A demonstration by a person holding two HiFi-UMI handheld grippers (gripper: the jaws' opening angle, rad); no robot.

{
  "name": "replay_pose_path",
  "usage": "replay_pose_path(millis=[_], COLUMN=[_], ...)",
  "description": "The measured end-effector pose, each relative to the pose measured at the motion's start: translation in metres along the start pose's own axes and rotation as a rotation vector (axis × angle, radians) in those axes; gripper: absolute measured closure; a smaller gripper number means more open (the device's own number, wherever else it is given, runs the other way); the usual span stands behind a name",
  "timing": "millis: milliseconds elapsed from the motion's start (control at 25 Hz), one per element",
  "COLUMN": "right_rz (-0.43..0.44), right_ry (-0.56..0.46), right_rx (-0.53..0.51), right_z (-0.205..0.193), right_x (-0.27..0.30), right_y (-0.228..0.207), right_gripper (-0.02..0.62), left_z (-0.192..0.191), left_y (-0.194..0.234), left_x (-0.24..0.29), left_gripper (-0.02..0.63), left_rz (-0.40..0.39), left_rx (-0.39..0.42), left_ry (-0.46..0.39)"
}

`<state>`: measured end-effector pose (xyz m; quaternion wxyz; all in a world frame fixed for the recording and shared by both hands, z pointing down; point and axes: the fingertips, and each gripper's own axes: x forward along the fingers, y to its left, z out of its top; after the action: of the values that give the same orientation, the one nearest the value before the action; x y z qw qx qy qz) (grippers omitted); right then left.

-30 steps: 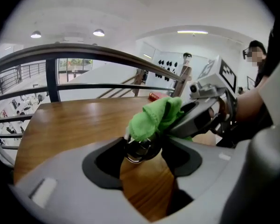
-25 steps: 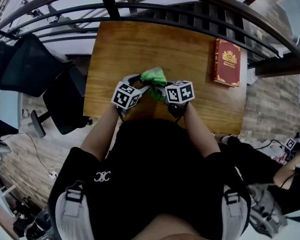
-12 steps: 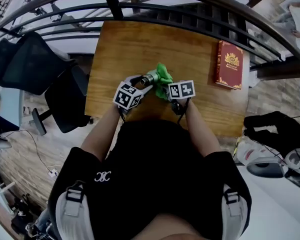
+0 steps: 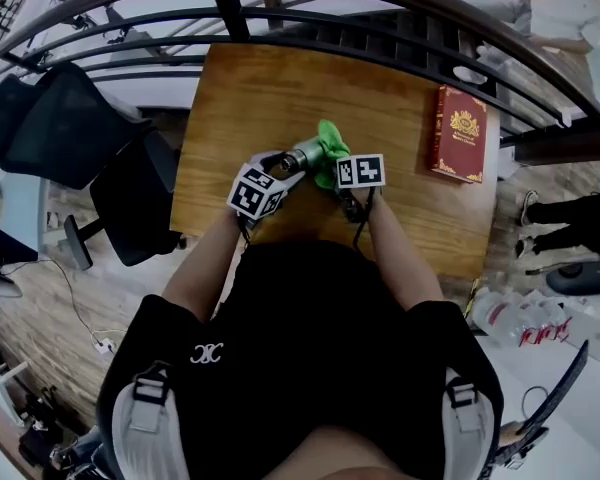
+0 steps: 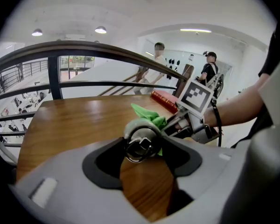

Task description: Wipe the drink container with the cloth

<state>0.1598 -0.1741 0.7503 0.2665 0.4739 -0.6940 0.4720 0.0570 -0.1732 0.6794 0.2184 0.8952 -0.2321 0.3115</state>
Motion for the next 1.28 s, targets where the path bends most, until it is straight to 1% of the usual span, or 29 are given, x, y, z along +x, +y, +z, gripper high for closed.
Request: replay_pose_path(millis=[80, 160, 280, 400, 560, 840, 960, 1120, 1280], right_rz=[-0.058, -0.109, -0.153, -0.171, -0.182, -0.203, -0.224, -0.254, -0.263], right_ry=[-0.035, -0.091, -0.184, -0.287, -0.424, -0.611, -0.673, -0.746, -0.798], right_rx=[0.001, 0.000, 0.013, 0.000, -0.059, -0.110, -0.131, -0.146, -0.129], right_z=[0.008, 0.018, 0.037, 0.058, 0.084, 0.099, 0.101, 0.102, 0.102], right_x=[-0.004, -0.013, -0.033, -0.062, -0.107, -0.182, -0.207, -0.235, -0.252], right_y=[-0.005, -0.011, -0.018, -0.018, -0.005, 0.015, 0.021, 0.028, 0.033], right_gripper=[0.502, 0.502, 0.502, 0.502, 0.502, 0.502, 0.502, 0.502, 0.502], left_z=[0.002, 0.004, 0.008, 0.014, 0.024, 0.041, 0.048, 0.059, 0.070], left_y=[0.002, 0.002, 0.001, 0.000, -0.002, -0.009, -0.009, -0.020, -0.022], left_x=[0.001, 0.002, 0.003, 0.005, 0.011, 0.024, 0.031, 0.035, 0.042], left_gripper=[0.301, 0.301, 0.301, 0.300, 0.299, 0.299, 0.299, 0.299, 0.299], left_rz=[0.007, 0.008, 0.009, 0.016, 0.033, 0.054, 0.063, 0.061, 0.089], left_rx=[-0.004, -0.002, 0.026, 0.041, 0.063, 0.122, 0.148, 0.159, 0.217], left_ry=[-0.005, -0.009, -0.009, -0.015, -0.013, -0.011, -0.020, -0.029, -0.041])
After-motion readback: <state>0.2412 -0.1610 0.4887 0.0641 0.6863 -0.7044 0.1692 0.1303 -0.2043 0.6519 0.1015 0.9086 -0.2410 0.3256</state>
